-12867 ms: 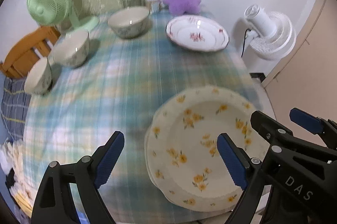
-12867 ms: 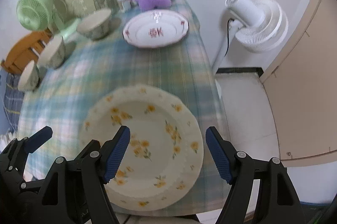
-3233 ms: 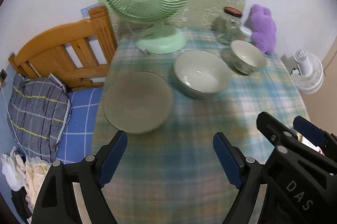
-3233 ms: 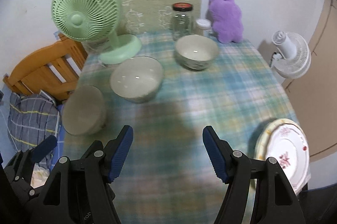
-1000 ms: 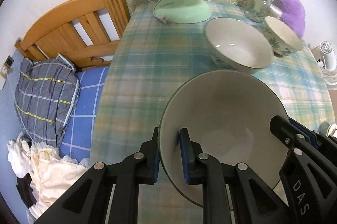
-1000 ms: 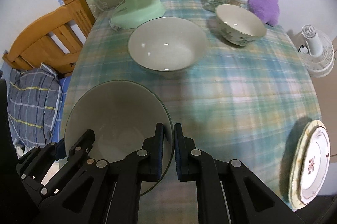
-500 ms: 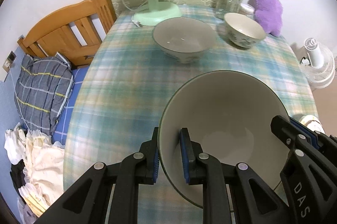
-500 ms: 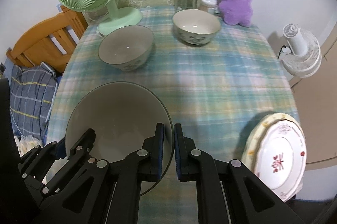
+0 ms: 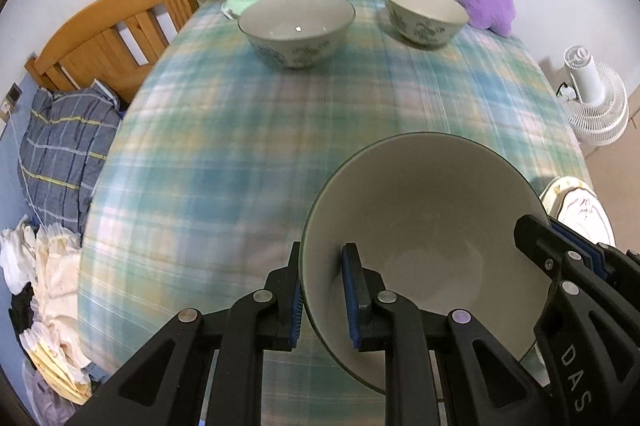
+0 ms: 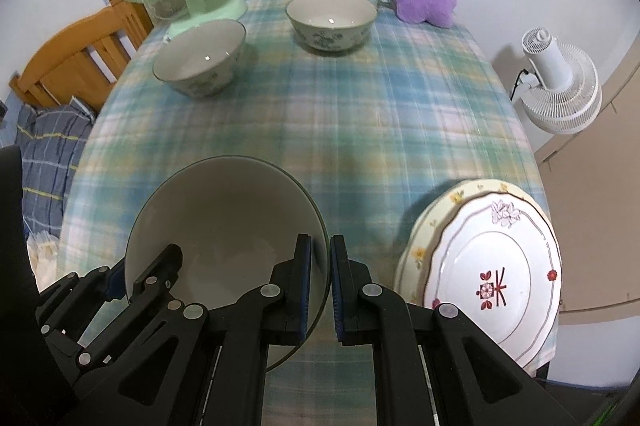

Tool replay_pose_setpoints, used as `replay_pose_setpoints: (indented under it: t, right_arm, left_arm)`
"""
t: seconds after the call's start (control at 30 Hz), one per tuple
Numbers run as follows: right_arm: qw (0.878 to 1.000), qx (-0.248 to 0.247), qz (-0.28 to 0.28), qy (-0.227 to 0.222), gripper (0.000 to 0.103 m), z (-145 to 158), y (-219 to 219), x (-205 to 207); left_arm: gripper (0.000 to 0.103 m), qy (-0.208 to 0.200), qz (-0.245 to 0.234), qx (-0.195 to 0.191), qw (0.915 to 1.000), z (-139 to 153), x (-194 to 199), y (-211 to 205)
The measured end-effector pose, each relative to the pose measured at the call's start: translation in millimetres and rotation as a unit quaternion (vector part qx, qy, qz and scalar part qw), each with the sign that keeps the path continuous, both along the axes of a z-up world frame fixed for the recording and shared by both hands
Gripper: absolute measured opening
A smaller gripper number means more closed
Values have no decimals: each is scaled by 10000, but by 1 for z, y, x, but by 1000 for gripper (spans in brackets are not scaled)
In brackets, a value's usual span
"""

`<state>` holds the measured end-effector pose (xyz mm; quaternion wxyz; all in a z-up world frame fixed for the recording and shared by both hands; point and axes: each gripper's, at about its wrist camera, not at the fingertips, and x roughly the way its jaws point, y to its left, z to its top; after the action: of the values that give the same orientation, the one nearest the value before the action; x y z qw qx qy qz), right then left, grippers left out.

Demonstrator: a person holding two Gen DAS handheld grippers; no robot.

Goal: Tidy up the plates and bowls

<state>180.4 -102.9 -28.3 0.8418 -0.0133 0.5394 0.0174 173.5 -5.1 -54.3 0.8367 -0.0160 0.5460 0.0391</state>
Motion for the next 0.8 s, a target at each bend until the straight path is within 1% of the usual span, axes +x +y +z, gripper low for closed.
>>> replay_pose_setpoints:
  t: [0.3,0.37,0.47,0.53,0.57,0.63,0.67,0.7,0.8]
  right_arm:
    - [9998,-84,-17,203,12,-24,-14,-1]
    - [9997,-76,-35,242,12,-30,-18,0]
    - [9998,-37,-1,193,13,-32,-21,-2]
    - [9998,-14,7,207,13,-32,-22,-1]
    - [9998,-16,18,219,14,-33,-22,-1]
    - [9996,54,19,272,18,-35,-24,-1]
    - [9994,72,25,324,21,-38,-25,-1]
    - [9992,107,49,386,22,-41,-27,-1]
    - [9978,317,212,538,23,-46,-30,-1]
  left_arm:
    - [15,212,-17,-163,9996,-23,-1,-13]
    - [15,60,-62,-37,10000,-21,-4,-18]
    - [15,13,-82,0,10000,-20,-4,-21]
    - [23,46,-138,-2,9999,-21,-3,-23]
    - [31,78,-216,-70,9997,-21,-4,-25]
    - [33,162,-275,-115,9994,-24,-4,-28]
    - [37,208,-302,-125,9992,-26,-5,-30]
    - [40,242,-299,-102,9992,-26,-6,-32]
    - [46,289,-274,-118,9991,-28,-9,-33]
